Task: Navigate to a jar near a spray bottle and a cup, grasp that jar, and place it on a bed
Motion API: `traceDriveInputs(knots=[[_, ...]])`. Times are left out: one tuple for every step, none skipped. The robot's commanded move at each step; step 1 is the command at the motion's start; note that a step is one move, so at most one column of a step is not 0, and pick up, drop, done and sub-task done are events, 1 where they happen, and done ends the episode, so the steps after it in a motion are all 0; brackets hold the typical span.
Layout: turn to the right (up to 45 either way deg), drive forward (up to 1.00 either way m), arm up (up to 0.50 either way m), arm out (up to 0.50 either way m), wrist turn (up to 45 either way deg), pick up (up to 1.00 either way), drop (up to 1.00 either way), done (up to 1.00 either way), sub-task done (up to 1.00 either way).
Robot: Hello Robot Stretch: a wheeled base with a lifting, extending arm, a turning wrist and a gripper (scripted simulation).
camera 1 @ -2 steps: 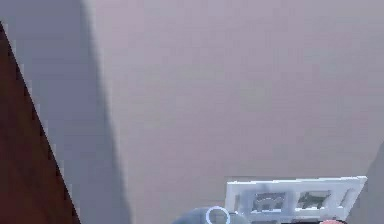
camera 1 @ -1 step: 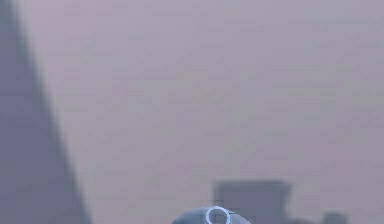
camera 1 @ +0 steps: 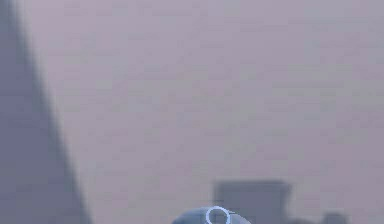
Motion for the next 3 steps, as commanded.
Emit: traceDriveInputs(knots=[[0.0, 0.00, 0.00, 0.40, 0.0, 0.00, 0.00, 0.00, 0.00], [0.0, 0.00, 0.00, 0.00, 45.0, 0.00, 0.00, 0.00, 0.00], [0.0, 0.00, 0.00, 0.00, 45.0, 0.00, 0.00, 0.00, 0.00]])
